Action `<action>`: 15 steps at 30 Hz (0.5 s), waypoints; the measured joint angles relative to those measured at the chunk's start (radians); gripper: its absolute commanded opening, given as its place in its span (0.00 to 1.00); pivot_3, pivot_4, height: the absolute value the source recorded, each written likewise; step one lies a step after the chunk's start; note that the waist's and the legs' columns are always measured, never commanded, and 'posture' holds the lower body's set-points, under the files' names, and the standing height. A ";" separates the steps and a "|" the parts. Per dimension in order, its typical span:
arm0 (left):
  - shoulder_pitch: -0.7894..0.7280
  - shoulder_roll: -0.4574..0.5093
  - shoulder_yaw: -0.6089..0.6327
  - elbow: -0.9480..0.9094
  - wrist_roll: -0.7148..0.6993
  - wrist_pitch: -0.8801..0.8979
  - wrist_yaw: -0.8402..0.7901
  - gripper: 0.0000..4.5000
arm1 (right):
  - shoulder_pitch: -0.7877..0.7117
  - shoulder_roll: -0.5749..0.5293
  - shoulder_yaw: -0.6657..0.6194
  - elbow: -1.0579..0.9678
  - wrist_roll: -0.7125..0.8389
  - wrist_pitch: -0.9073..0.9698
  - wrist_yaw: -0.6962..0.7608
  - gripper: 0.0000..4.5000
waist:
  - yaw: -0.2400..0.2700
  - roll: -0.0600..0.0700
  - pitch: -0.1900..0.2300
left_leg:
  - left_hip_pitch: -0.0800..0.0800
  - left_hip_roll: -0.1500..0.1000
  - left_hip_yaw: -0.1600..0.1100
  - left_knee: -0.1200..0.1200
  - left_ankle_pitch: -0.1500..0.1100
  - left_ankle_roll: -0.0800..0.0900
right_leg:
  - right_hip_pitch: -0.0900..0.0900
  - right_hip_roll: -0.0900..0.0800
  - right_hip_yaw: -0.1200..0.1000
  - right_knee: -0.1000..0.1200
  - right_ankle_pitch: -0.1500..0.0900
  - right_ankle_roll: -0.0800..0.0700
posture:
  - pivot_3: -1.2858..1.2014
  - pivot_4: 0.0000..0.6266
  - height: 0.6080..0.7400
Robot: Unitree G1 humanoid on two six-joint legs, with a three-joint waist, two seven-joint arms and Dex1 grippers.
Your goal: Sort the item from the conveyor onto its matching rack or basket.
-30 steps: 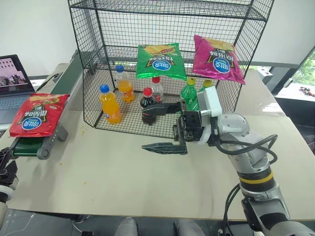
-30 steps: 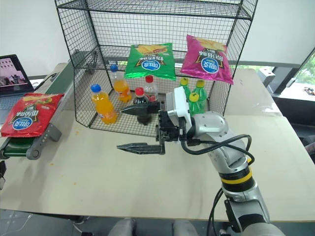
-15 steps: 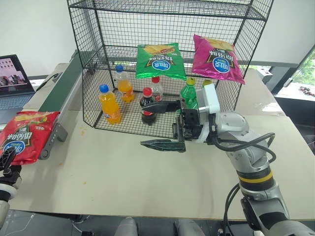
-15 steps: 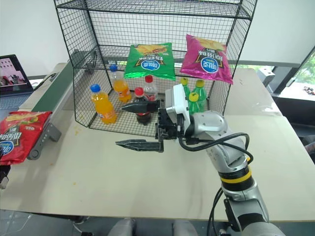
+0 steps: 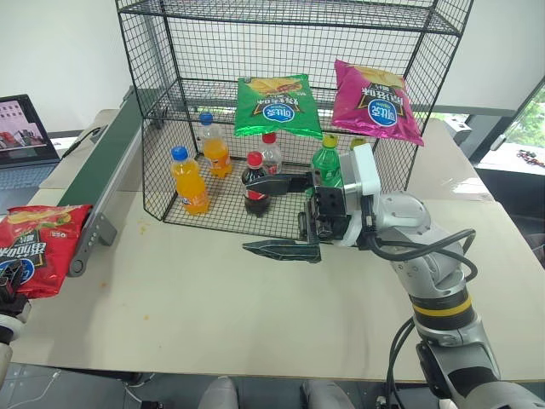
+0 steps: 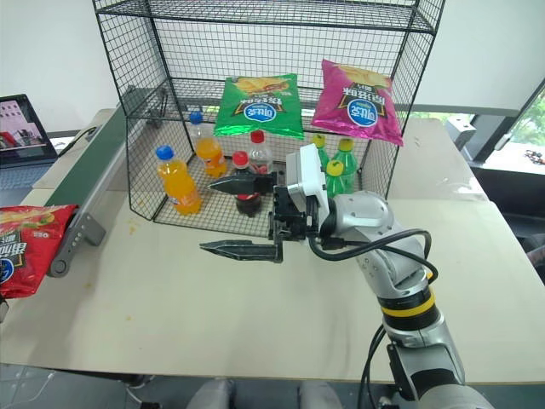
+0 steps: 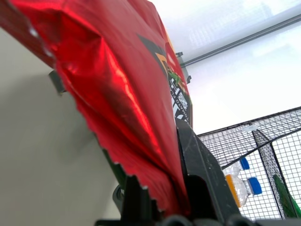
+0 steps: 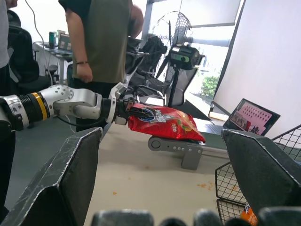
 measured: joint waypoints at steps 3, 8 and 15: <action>0.002 0.016 -0.001 -0.074 -0.041 0.021 0.008 0.02 | 0.023 -0.001 -0.003 -0.008 -0.005 0.000 -0.031 1.00 | 0.001 -0.003 0.001 | -0.001 0.000 0.000 0.000 0.000 0.000 | 0.000 0.000 0.000 0.000 0.000 0.000 | 0.52 0.24 1.00; 0.000 0.036 -0.035 -0.295 -0.195 0.051 0.054 0.02 | 0.063 -0.014 -0.026 -0.053 -0.008 0.017 -0.113 1.00 | 0.003 -0.003 0.001 | -0.001 0.000 0.000 0.000 0.000 -0.001 | 0.000 -0.001 0.000 -0.001 0.000 0.000 | 0.52 0.24 1.00; -0.286 0.021 -0.293 -0.509 -0.240 0.036 0.144 0.02 | 0.100 -0.016 -0.078 -0.125 -0.011 0.048 -0.263 1.00 | 0.018 -0.003 0.002 | -0.001 0.000 0.000 0.001 0.001 -0.001 | 0.000 0.000 0.000 -0.001 0.001 0.000 | 0.52 0.24 1.00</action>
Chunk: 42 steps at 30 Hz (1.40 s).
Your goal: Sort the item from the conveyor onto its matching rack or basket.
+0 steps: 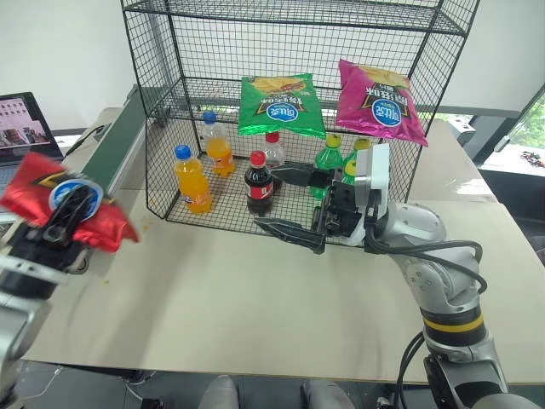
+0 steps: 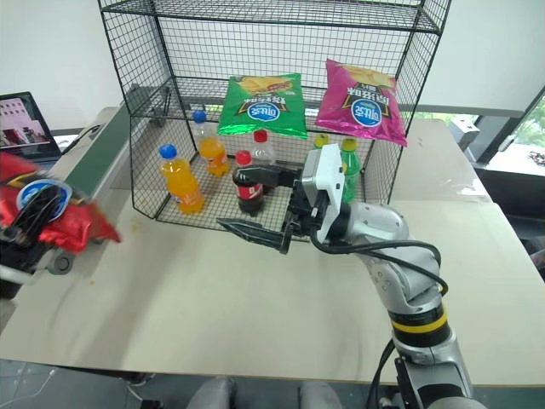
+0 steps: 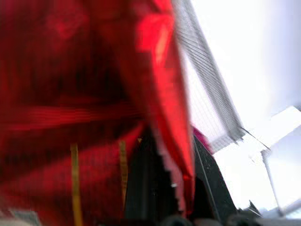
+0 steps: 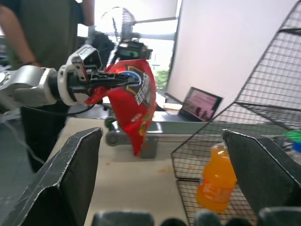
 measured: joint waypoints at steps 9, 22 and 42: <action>-0.519 -0.012 -0.234 0.240 -0.009 -0.022 0.038 0.02 | -0.042 0.067 -0.048 -0.047 -0.078 -0.032 -0.206 1.00 | 0.006 0.001 0.000 | 0.000 0.000 0.000 0.001 0.000 0.000 | 0.000 0.000 0.000 0.000 0.000 0.000 | 0.52 0.24 1.00; -0.632 -0.169 -0.239 0.729 0.200 -0.063 -0.118 0.02 | 0.005 0.062 -0.048 -0.138 -0.126 -0.015 -0.320 1.00 | 0.012 0.002 0.000 | -0.002 0.000 0.000 0.001 0.001 0.000 | 0.000 0.000 -0.001 -0.001 0.000 0.000 | 0.52 0.24 1.00; -0.867 -0.252 -0.193 0.877 0.267 -0.011 -0.273 0.02 | 0.014 0.055 -0.042 -0.145 -0.131 -0.009 -0.337 1.00 | 0.009 0.002 0.000 | -0.001 0.000 0.000 0.001 0.001 0.000 | 0.000 0.000 -0.001 -0.001 0.000 0.001 | 0.52 0.24 1.00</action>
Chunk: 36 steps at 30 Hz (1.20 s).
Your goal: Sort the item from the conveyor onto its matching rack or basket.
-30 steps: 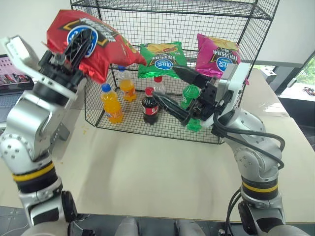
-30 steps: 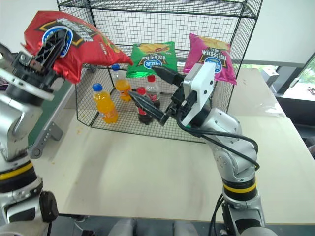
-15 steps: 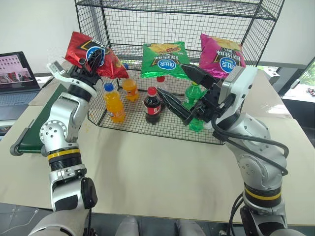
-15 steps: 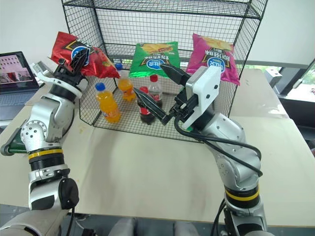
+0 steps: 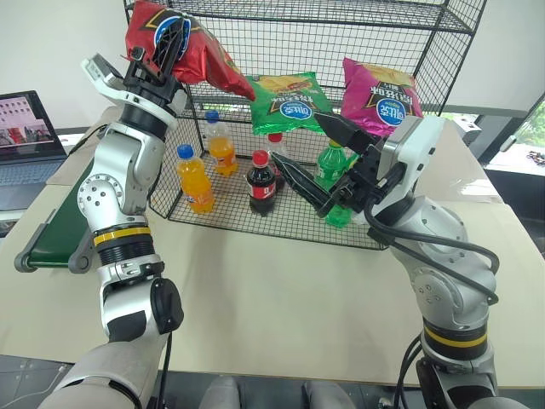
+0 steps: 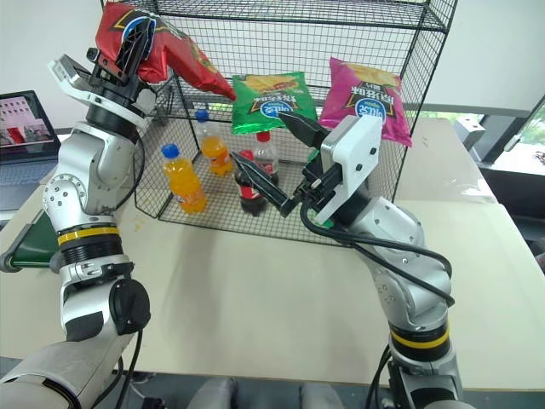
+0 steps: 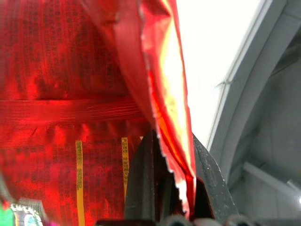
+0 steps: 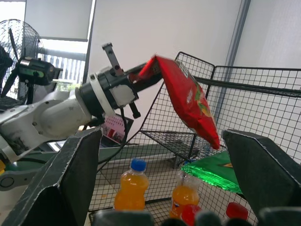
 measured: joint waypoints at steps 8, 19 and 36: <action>0.091 -0.026 0.058 0.029 0.078 -0.014 0.025 0.02 | 0.000 0.001 0.001 0.000 -0.003 0.000 -0.001 1.00 | 0.000 0.000 0.000 | 0.000 0.000 0.000 0.000 0.000 0.000 | 0.000 0.000 0.000 0.000 0.000 0.000 | 0.52 0.24 1.00; 0.205 -0.100 0.106 -0.162 0.080 -0.059 0.214 0.02 | 0.000 -0.001 0.001 0.000 -0.008 0.001 -0.001 1.00 | 0.005 0.000 0.000 | -0.001 0.000 -0.001 0.001 0.000 0.000 | 0.001 0.000 0.000 0.000 0.000 0.000 | 0.52 0.24 1.00; -0.088 -0.177 0.094 0.133 0.346 -0.276 0.203 0.02 | -0.006 0.013 0.033 0.002 -0.081 0.032 -0.072 1.00 | 0.002 -0.001 0.000 | -0.001 0.000 0.000 0.000 0.000 0.000 | 0.000 0.000 0.000 -0.002 0.000 0.001 | 0.52 0.24 1.00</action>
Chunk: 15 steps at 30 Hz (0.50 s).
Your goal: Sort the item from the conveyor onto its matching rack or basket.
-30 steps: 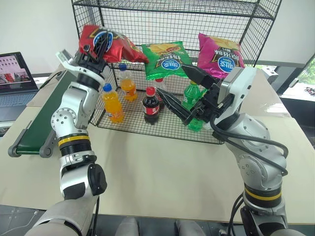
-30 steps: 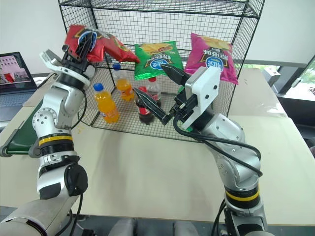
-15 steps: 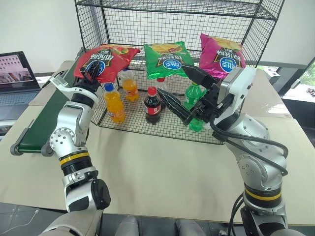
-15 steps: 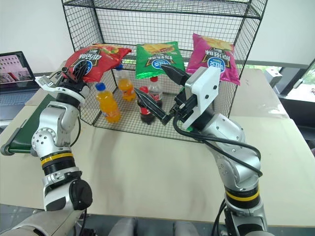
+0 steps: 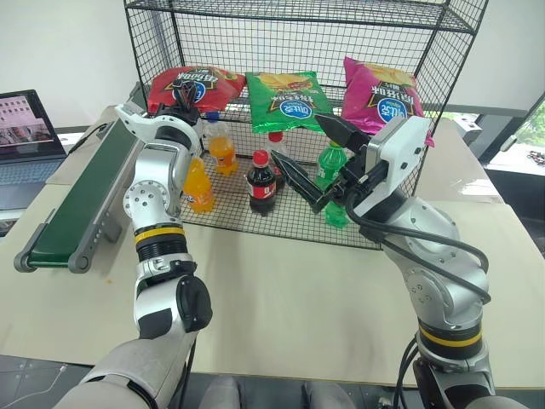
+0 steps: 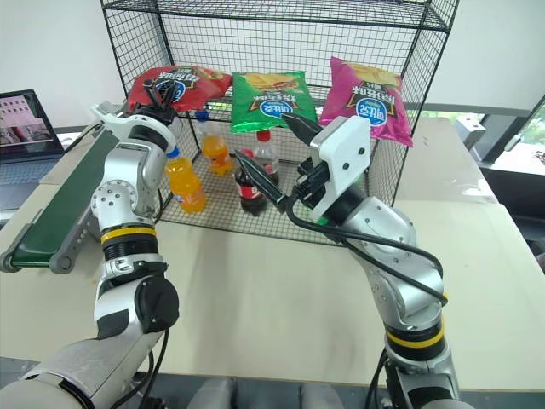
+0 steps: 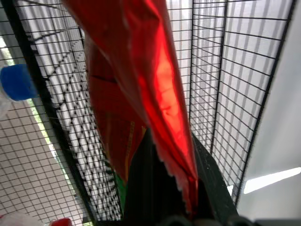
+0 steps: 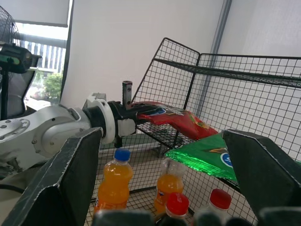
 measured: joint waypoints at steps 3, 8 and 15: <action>-0.041 0.015 0.018 0.072 0.027 -0.012 -0.025 0.02 | 0.000 0.000 0.000 -0.001 -0.001 0.002 -0.008 1.00 | 0.000 0.000 0.000 | 0.000 0.000 0.000 0.000 0.000 0.000 | 0.000 0.000 0.000 0.000 0.000 0.000 | 0.52 0.24 1.00; -0.056 0.032 0.024 0.119 0.060 0.001 -0.068 0.30 | 0.001 0.000 0.000 -0.003 -0.001 0.003 -0.011 1.00 | 0.000 0.000 0.000 | 0.000 0.000 0.000 0.000 0.000 0.000 | 0.000 0.000 0.000 0.000 0.000 0.000 | 0.52 0.24 1.00; -0.047 0.032 0.039 0.053 0.059 0.060 -0.067 0.97 | 0.006 0.000 0.000 -0.004 -0.001 0.003 -0.012 1.00 | 0.000 0.000 0.000 | 0.000 0.000 0.000 0.000 0.000 0.000 | 0.000 0.000 0.000 0.001 0.000 0.000 | 0.52 0.24 1.00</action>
